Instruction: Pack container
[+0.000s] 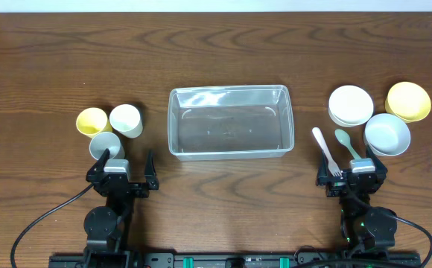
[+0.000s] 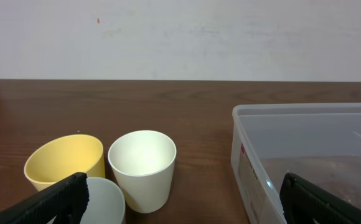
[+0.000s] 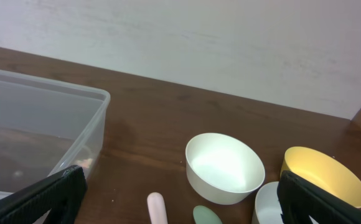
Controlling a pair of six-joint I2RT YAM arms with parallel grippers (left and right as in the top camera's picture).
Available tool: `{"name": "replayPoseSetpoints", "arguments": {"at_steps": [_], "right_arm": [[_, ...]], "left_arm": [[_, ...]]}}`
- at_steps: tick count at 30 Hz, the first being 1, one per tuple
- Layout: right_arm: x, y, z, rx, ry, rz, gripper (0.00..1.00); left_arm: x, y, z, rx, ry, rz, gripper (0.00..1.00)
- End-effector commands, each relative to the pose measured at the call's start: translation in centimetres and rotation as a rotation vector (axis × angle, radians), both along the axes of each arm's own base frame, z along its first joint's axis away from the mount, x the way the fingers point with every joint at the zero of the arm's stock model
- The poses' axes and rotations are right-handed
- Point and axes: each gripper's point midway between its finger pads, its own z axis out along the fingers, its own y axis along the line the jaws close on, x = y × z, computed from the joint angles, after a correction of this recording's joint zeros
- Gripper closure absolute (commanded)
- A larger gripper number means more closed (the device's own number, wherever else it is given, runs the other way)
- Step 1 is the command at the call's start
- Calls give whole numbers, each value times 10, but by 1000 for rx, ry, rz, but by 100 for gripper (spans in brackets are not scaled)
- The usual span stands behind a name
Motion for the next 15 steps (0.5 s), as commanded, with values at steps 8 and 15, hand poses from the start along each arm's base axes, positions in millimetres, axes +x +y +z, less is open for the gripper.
{"name": "replayPoseSetpoints", "arguments": {"at_steps": [8, 15], "right_arm": [[0, 0, -1, -6, 3, 2, 1], [0, 6, -1, 11, 2, 36, 1]], "left_arm": [[-1, 3, -16, 18, 47, 13, 2], [0, 3, -11, 17, 26, 13, 2]]}}
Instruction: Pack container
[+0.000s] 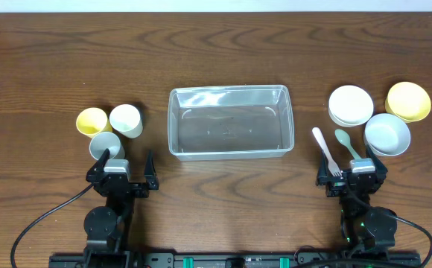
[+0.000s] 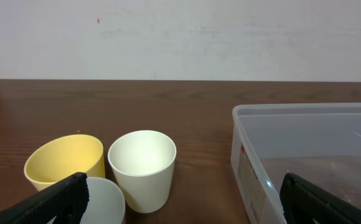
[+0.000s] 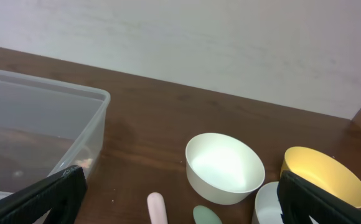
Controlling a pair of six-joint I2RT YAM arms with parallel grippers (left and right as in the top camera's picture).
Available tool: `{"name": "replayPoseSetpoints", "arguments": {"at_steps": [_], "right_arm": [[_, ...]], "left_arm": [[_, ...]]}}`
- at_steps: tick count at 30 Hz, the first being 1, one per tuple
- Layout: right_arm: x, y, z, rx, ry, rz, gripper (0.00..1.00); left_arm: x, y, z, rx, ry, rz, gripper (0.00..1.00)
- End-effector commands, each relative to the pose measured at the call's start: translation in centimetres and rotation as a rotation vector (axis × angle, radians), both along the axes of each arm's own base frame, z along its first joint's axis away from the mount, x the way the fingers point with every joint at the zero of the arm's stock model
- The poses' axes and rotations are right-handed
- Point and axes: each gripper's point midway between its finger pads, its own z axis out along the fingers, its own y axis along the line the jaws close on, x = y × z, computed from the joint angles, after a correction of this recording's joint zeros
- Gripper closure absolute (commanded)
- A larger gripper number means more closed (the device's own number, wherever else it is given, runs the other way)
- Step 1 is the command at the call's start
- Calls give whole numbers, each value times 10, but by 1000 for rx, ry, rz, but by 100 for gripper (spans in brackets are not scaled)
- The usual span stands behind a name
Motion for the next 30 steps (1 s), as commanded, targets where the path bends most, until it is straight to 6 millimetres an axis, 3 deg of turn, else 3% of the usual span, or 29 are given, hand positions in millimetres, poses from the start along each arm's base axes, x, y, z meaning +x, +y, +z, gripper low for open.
{"name": "replayPoseSetpoints", "arguments": {"at_steps": [1, 5, 9, 18, 24, 30], "right_arm": [[0, 6, 1, 47, 0, 38, 1], [-1, 13, 0, 200, 18, 64, 1], [-2, 14, 9, 215, 17, 69, 1], [5, 10, 41, 206, 197, 24, 1], [28, 14, 58, 184, 511, 11, 1], [33, 19, 67, 175, 881, 2, 1]], "left_arm": [[0, 3, -9, 16, 20, 12, 2], [0, 3, 2, -110, -3, 25, 2], [-4, 3, 27, -267, 1, 39, 2], [0, 2, 87, -191, 268, 59, 2], [15, 1, 104, -140, 605, 85, 2], [18, 1, 124, -83, 869, 90, 2]]}}
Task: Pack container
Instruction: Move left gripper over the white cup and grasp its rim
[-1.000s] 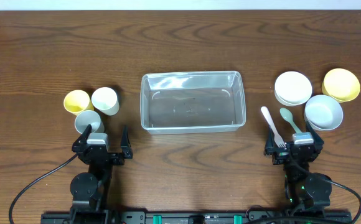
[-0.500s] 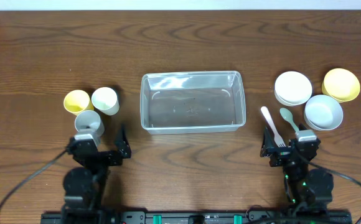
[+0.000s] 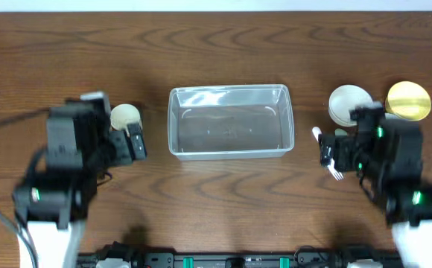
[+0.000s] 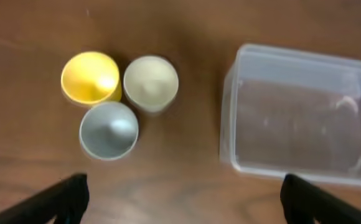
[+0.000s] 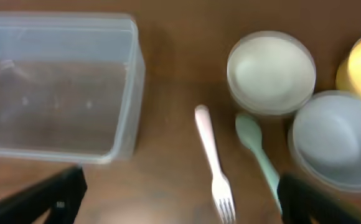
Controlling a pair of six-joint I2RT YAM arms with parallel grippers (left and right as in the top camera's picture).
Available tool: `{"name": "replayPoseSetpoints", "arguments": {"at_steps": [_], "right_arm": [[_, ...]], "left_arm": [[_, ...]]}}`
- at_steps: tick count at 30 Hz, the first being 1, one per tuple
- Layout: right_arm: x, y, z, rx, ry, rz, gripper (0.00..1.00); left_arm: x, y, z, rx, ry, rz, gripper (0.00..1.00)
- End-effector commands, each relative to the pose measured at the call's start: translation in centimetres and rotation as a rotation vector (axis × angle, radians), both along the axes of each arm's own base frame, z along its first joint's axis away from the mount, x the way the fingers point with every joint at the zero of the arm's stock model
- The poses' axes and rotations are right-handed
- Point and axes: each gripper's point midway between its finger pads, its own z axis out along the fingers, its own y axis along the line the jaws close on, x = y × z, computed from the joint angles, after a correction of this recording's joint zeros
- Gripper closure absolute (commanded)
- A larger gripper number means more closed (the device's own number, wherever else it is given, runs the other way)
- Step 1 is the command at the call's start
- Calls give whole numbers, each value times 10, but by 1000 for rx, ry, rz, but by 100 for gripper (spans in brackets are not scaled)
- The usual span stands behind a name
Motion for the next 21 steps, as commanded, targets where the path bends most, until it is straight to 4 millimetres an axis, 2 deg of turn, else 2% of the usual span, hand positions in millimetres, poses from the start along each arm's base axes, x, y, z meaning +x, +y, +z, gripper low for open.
{"name": "replayPoseSetpoints", "arguments": {"at_steps": [1, 5, 8, 11, 16, 21], "right_arm": [[14, 6, 20, 26, 78, 18, 1], [14, 9, 4, 35, 204, 34, 1], [15, 9, -8, 33, 256, 33, 5], [16, 9, -15, 32, 286, 32, 3], [16, 9, -18, 32, 301, 32, 1], [12, 9, -20, 31, 320, 32, 1]], "left_arm": [[7, 1, 20, 18, 48, -15, 2], [17, 1, 20, 19, 66, -14, 2], [37, 0, 23, 20, 23, -13, 2], [57, -1, 14, 20, 23, -13, 2], [90, 1, -26, 31, 121, -3, 2], [109, 5, -75, 30, 256, 20, 2]]}}
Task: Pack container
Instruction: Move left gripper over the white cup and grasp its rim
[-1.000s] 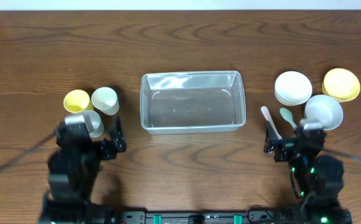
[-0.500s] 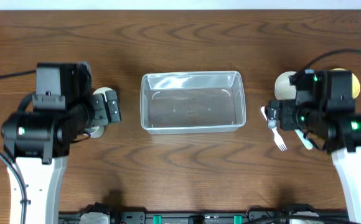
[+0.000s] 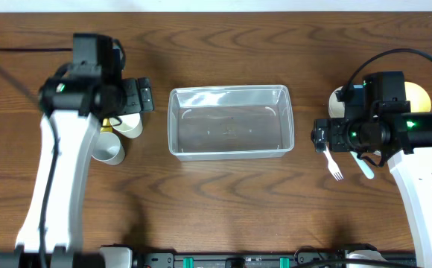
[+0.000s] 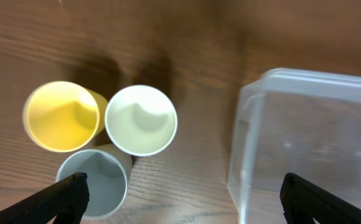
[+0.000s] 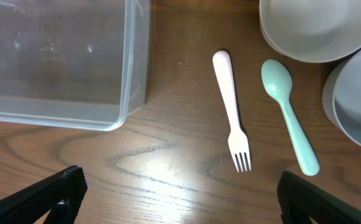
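The clear plastic container (image 3: 229,121) sits empty mid-table. Left of it stand a yellow cup (image 4: 62,116), a white cup (image 4: 141,119) and a grey cup (image 4: 93,188). My left gripper (image 4: 183,190) hangs open high above them with nothing between its fingers. On the right lie a pale pink fork (image 5: 231,109) and a mint spoon (image 5: 289,124), beside a white bowl (image 5: 317,25) and a grey bowl. My right gripper (image 5: 180,190) is open and empty, high over the bare wood between container and fork.
A yellow bowl (image 3: 420,97) shows at the far right, partly under the right arm. The left arm (image 3: 59,171) reaches over the table's left side and covers most of the yellow cup in the overhead view. Bare wood lies in front of the container.
Both arms have moved farther from the front edge. The left gripper now looks down on the cups from closer, the right on the fork and spoon. Nothing was taken.
At first both arms sat folded low at the front edge, grippers open and looking level across the table, and stayed so. Then both were lifted and looking down. Now they hang over the cups and the cutlery; no object has shifted.
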Controlling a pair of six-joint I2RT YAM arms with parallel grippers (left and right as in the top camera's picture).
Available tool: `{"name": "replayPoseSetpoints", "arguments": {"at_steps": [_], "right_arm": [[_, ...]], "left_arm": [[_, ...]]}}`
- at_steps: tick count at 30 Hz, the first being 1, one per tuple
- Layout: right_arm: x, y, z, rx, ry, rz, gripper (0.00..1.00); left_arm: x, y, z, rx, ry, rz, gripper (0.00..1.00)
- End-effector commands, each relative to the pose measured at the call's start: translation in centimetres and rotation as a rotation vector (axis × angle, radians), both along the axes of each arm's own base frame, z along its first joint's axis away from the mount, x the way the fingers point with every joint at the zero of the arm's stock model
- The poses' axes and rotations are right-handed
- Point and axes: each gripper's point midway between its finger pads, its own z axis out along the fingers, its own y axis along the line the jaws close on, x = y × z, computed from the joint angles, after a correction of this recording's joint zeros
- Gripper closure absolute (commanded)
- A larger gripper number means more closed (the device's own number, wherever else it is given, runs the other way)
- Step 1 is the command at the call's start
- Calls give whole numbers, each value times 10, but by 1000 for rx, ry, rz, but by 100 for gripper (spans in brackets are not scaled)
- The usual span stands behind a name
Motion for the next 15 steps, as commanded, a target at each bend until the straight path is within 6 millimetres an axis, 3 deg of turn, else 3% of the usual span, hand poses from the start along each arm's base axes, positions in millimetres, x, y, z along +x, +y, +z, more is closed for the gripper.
{"name": "replayPoseSetpoints", "arguments": {"at_steps": [1, 10, 15], "right_arm": [[1, -1, 5, 7, -7, 0, 1], [0, -1, 4, 7, -4, 0, 1], [-4, -1, 3, 6, 12, 0, 2]], "left_arm": [[10, 6, -25, 12, 71, 17, 2], [16, 6, -91, 21, 260, 16, 0], [15, 6, -120, 25, 340, 18, 5]]}}
